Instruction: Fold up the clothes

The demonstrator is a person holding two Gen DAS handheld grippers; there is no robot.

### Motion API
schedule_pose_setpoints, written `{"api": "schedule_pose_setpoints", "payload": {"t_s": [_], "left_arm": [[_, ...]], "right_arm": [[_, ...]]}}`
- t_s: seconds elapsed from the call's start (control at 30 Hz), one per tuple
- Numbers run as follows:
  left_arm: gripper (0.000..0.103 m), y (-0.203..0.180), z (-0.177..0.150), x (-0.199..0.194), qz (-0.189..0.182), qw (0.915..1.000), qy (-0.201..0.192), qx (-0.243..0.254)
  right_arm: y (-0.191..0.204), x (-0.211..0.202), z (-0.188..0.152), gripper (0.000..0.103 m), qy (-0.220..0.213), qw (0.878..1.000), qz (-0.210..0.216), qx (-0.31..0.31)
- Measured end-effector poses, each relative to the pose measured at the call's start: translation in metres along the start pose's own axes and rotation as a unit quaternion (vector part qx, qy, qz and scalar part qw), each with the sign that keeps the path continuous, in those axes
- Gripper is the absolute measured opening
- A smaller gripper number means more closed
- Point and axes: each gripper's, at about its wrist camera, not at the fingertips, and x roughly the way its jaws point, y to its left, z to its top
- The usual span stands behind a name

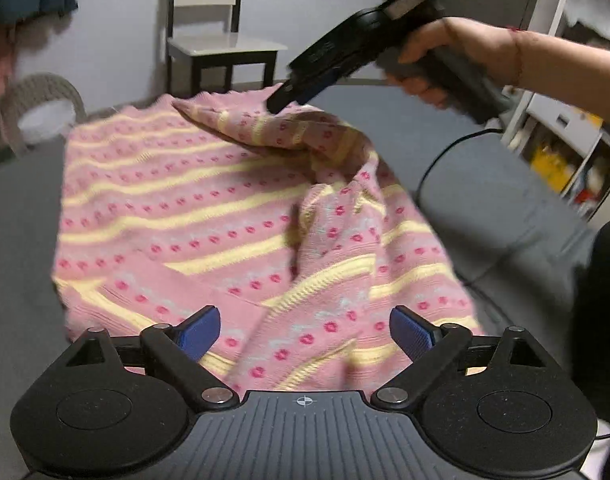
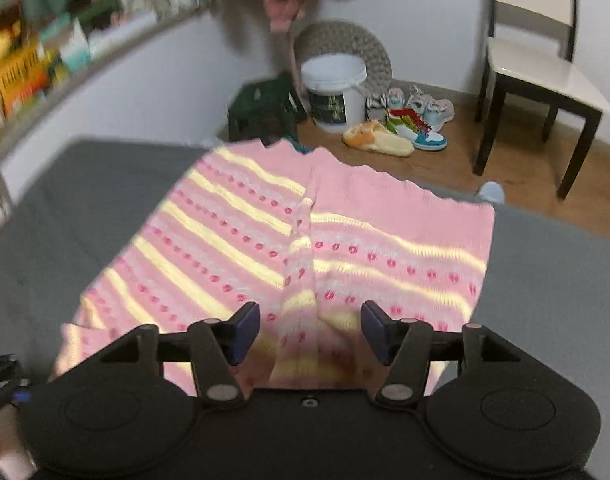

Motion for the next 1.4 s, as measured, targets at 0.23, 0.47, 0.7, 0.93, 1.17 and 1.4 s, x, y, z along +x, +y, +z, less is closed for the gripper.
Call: {"api": "schedule_pose_setpoints", "payload": {"t_s": [0.23, 0.47, 0.7, 0.93, 1.17, 1.4], "left_arm": [[0.042, 0.000, -0.005, 0.010, -0.022, 0.9994, 0.025, 0.013], [0.015, -0.002, -0.011, -0.001, -0.026, 0.9991, 0.035, 0.007], [0.009, -0.006, -0.015, -0.032, -0.023, 0.9993, -0.029, -0.005], [0.009, -0.010, -0.020, -0.065, -0.020, 0.9987, -0.046, -0.008], [0.009, -0.006, -0.041, -0.083, 0.003, 0.9985, -0.030, -0.045], [0.009, -0.004, -0.049, -0.079, 0.001, 0.9976, -0.019, -0.067]], "right_arm": [[0.017, 0.031, 0.017, 0.052, 0.049, 0.997, -0.024, -0.058], [0.006, 0.040, 0.017, 0.044, 0.066, 0.998, -0.002, -0.008], [-0.004, 0.034, 0.018, 0.009, 0.040, 0.998, -0.003, 0.047], [-0.006, 0.037, 0.036, 0.001, 0.036, 0.996, 0.015, 0.077], [0.024, 0.052, 0.066, 0.025, 0.028, 0.997, -0.041, 0.065], [0.049, 0.091, 0.074, 0.039, 0.048, 0.992, -0.111, 0.017]]}}
